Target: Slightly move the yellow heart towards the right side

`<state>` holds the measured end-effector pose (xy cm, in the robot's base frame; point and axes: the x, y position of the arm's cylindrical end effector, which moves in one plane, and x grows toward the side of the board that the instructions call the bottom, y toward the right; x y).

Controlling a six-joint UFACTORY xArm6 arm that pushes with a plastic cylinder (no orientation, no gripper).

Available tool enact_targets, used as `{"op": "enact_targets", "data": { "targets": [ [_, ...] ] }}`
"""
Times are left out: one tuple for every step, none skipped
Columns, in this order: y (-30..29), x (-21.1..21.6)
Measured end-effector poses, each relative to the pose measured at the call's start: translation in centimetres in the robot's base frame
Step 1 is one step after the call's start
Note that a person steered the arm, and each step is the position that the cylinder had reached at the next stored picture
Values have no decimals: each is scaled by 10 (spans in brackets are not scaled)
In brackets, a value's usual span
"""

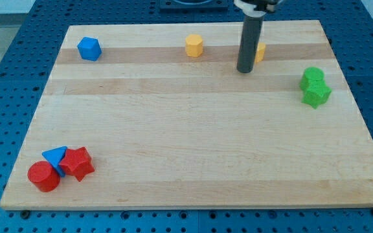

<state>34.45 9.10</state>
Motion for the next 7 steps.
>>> {"op": "enact_targets", "data": {
  "targets": [
    [16,-33],
    [34,-50],
    [33,-50],
    [11,-43],
    [4,-75],
    [10,-91],
    [26,-80]
  ]
}}
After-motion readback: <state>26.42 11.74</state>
